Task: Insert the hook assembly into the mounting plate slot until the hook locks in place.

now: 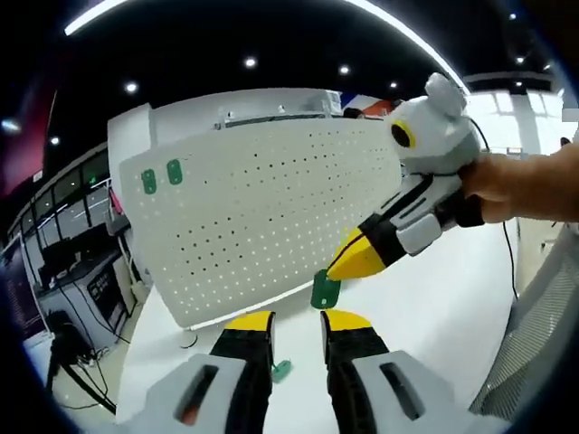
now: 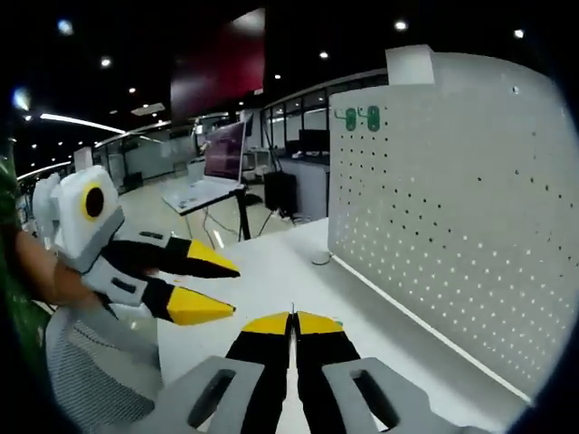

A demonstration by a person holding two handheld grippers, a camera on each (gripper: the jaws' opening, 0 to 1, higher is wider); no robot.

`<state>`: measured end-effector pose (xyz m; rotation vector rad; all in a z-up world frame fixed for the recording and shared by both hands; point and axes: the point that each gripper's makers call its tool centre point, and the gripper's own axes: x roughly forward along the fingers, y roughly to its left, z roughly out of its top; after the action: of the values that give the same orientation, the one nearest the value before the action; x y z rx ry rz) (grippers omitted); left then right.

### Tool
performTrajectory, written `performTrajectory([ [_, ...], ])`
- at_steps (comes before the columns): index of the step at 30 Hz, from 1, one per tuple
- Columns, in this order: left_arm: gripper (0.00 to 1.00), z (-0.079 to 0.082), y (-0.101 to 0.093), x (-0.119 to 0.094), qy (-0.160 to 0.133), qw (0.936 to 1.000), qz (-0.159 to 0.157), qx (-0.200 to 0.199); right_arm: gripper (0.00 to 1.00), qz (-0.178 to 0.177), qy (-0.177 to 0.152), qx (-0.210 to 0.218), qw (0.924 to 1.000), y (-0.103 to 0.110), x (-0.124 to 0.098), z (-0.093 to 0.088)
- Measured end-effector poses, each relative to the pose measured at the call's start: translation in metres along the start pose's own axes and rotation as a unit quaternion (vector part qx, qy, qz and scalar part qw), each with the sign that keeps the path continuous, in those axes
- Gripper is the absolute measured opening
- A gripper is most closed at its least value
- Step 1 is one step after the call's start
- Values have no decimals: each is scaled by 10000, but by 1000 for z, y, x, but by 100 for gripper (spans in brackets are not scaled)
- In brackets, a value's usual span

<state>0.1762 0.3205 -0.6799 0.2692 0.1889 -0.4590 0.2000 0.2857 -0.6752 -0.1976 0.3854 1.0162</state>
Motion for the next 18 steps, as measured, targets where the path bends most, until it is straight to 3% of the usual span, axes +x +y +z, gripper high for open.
performTrajectory([
  [8,25,7,-7,6,-11,9993,-38,375,0,68,-160,-37,9998,17,-12,25],
  [18,25,21,-12,10,-159,9984,-46,536,0,100,-190,-41,9998,29,-14,32],
])
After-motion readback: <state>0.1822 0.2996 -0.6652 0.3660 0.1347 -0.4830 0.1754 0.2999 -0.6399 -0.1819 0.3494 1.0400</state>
